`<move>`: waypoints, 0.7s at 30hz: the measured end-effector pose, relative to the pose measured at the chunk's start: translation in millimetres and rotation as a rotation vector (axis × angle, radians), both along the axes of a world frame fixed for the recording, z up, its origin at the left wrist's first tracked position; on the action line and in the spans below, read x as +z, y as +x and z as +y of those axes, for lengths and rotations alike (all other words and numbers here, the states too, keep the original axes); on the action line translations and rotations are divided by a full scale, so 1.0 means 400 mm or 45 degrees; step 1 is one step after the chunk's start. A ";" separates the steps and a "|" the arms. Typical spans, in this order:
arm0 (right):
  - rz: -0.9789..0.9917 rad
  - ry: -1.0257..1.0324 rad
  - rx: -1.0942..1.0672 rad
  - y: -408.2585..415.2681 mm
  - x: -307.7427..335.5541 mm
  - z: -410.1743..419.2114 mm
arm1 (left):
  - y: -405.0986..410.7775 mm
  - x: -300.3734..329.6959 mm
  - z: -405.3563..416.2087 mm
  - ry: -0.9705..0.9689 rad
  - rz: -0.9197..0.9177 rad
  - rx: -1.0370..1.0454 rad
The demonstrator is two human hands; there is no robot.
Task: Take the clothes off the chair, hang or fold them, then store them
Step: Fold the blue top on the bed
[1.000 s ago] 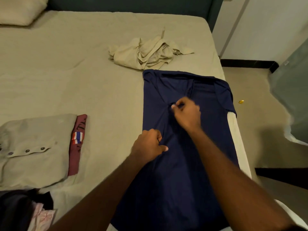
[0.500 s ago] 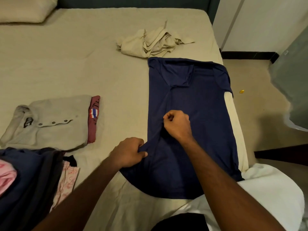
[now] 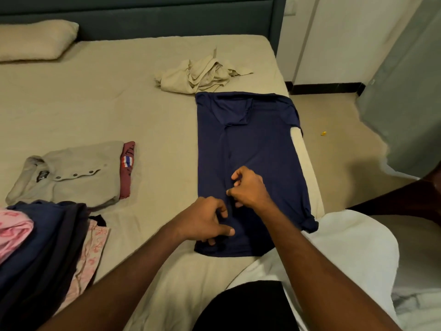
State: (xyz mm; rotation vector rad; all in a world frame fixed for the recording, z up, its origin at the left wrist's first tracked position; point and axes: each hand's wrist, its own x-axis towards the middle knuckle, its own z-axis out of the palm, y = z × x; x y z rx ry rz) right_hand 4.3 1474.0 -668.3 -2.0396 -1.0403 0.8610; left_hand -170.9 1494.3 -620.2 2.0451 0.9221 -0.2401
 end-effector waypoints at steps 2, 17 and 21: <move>-0.061 -0.072 0.033 0.040 0.000 -0.032 | 0.025 0.001 -0.010 -0.095 0.011 -0.030; -0.264 -0.015 -0.487 0.585 0.046 -0.035 | 0.590 -0.089 0.080 0.235 -0.329 0.353; -0.051 0.031 -0.582 0.676 0.026 0.046 | 0.703 -0.104 0.140 0.368 -0.226 0.469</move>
